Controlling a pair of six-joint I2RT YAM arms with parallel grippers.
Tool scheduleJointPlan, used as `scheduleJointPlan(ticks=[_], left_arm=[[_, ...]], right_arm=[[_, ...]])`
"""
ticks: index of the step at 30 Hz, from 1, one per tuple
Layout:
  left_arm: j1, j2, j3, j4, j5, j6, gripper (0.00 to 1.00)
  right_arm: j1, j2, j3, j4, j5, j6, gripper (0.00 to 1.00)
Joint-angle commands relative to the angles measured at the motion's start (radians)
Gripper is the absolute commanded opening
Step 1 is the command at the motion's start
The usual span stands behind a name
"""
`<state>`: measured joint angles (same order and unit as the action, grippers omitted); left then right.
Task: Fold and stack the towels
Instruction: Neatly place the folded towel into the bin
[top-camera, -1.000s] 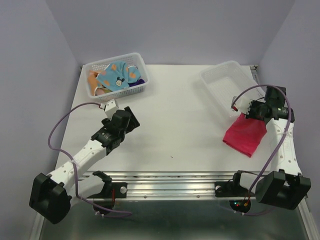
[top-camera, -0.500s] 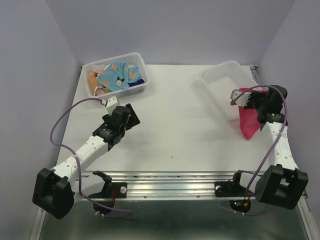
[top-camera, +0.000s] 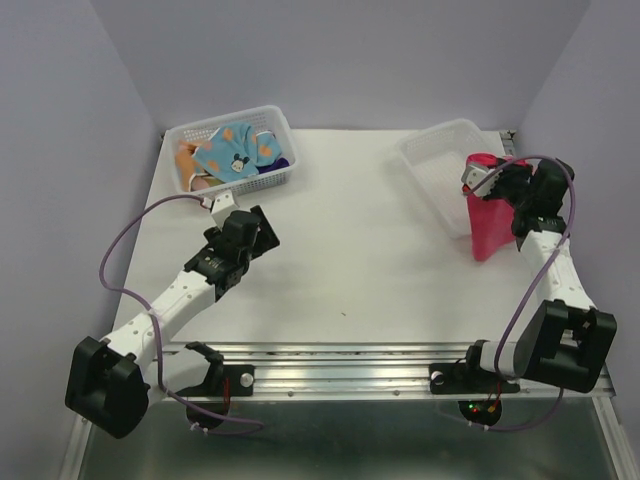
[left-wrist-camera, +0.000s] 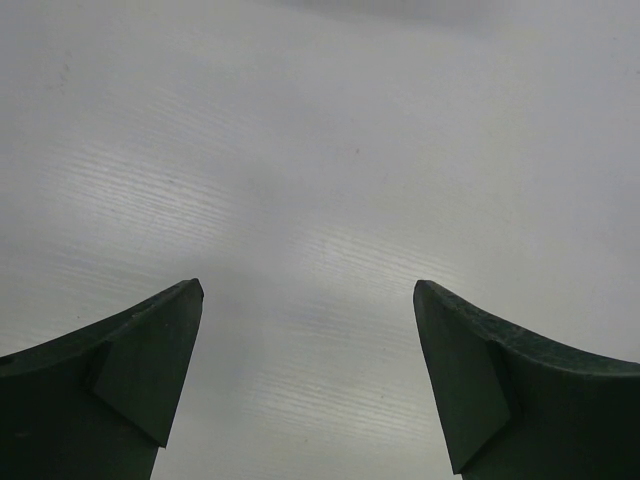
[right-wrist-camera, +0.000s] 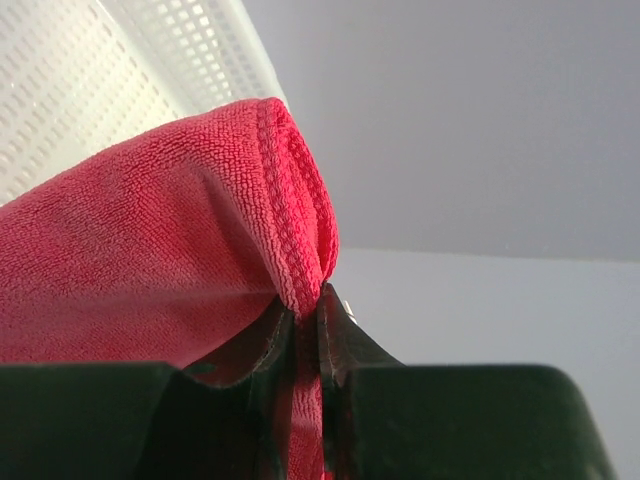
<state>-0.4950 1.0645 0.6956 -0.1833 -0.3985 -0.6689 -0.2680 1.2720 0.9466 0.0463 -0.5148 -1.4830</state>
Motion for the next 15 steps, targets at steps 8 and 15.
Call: scheduleJointPlan(ticks=[8,15], left_arm=[[0.009,-0.026,0.054,0.019,-0.036,0.019,0.99],[0.013,-0.024,0.058,0.021,-0.046,0.017,0.99]], right_arm=[[0.006,0.170,0.104,0.274,-0.226,0.108,0.01],[0.062,0.335,0.156,0.418,-0.150,0.151,0.01]])
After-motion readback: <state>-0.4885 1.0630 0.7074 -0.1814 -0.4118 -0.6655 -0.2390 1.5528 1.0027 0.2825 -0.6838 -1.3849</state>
